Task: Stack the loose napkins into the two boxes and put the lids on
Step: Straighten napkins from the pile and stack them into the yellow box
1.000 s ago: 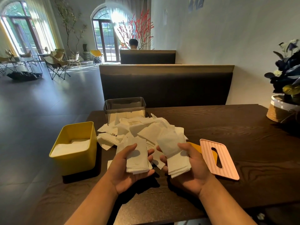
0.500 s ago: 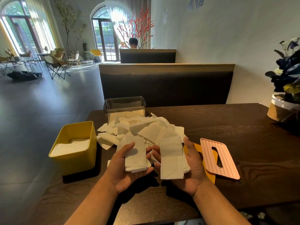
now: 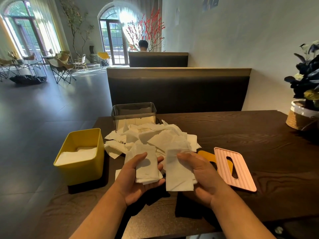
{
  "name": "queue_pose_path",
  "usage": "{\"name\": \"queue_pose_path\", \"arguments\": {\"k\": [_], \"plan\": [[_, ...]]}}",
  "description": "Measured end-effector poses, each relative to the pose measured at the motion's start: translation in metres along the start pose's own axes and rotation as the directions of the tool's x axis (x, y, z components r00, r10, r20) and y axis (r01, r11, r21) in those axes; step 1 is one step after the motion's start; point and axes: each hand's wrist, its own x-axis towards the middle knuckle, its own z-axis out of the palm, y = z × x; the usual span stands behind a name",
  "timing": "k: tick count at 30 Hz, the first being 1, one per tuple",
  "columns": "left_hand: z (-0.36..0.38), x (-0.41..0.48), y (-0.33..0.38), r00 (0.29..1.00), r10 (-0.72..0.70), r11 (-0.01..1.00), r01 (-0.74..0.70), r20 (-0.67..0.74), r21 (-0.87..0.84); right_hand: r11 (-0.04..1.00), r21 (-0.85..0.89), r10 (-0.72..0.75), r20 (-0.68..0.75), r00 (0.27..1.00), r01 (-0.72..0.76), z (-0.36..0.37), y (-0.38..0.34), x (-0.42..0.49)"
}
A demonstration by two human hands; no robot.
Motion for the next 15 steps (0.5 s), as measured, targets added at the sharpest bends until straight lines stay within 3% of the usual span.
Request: {"name": "queue_pose_path", "arguments": {"k": [5,9,15], "plan": [[0.003,-0.002,-0.003,0.997,0.070,0.997,-0.071,0.041,0.010,0.977,-0.196,-0.096,-0.043,0.994,0.086,0.005,-0.003,0.005],[0.008,-0.008,-0.003,0.996,0.077,0.993,-0.080,0.048,0.083,0.880,-0.461,-0.146,-0.030,0.989,0.116,0.012,0.010,0.017],[0.006,-0.012,-0.002,0.997,0.028,0.987,-0.038,0.066,0.158,0.835,-0.531,-0.170,0.003,0.985,0.146,0.013,0.016,0.029]]}}
